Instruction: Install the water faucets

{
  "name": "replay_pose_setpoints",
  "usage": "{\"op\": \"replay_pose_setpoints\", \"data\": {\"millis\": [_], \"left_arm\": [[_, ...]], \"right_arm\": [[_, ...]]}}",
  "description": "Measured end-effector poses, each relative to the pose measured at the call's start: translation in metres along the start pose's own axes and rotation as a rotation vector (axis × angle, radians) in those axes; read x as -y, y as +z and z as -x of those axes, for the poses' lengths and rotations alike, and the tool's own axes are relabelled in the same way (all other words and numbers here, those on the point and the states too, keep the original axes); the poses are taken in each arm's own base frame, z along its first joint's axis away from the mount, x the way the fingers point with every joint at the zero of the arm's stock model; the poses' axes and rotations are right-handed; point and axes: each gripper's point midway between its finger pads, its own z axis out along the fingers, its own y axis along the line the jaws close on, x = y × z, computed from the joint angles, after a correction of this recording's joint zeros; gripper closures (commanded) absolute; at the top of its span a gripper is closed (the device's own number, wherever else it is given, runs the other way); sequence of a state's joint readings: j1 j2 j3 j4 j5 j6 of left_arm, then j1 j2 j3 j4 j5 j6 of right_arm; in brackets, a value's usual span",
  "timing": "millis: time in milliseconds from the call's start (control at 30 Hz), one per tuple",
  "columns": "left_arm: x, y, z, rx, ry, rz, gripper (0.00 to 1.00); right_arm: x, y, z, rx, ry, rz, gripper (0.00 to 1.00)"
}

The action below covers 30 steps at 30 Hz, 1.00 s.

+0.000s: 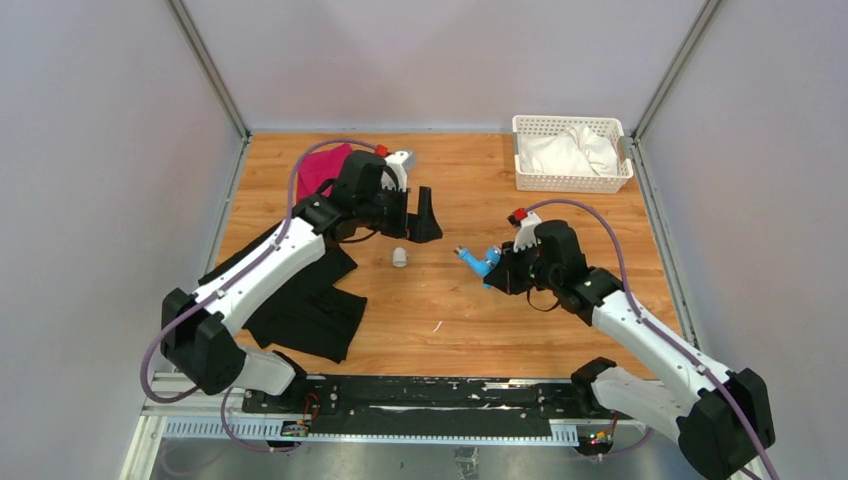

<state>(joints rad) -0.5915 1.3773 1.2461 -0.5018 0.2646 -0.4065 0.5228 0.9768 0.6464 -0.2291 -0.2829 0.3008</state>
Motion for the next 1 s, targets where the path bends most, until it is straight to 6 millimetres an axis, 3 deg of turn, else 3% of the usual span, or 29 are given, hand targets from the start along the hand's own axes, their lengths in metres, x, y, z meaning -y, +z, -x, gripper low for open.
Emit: {"op": "replay_pose_setpoints", "data": {"millis": [133,233,500,633,1000], "left_arm": [[0.019,0.013,-0.022,-0.102,-0.004,-0.159,0.01],[0.03,0.011,-0.042,-0.174,-0.028,-0.27,0.01],[0.061,-0.006,-0.05,-0.218,-0.092,-0.516,0.08],[0.071,-0.015,-0.061,-0.253,-0.143,-0.602,0.16],[0.089,-0.032,-0.059,-0.26,-0.152,-0.726,0.41]], "right_arm": [[-0.025,-0.007,0.001,0.001,-0.046,0.141,1.0],[-0.044,-0.015,0.004,-0.003,-0.07,0.246,1.0],[-0.086,-0.04,0.025,0.027,-0.137,0.46,1.0],[-0.095,-0.044,0.028,0.021,-0.153,0.512,1.0],[-0.1,-0.041,0.024,-0.006,-0.152,0.559,1.0]]}}
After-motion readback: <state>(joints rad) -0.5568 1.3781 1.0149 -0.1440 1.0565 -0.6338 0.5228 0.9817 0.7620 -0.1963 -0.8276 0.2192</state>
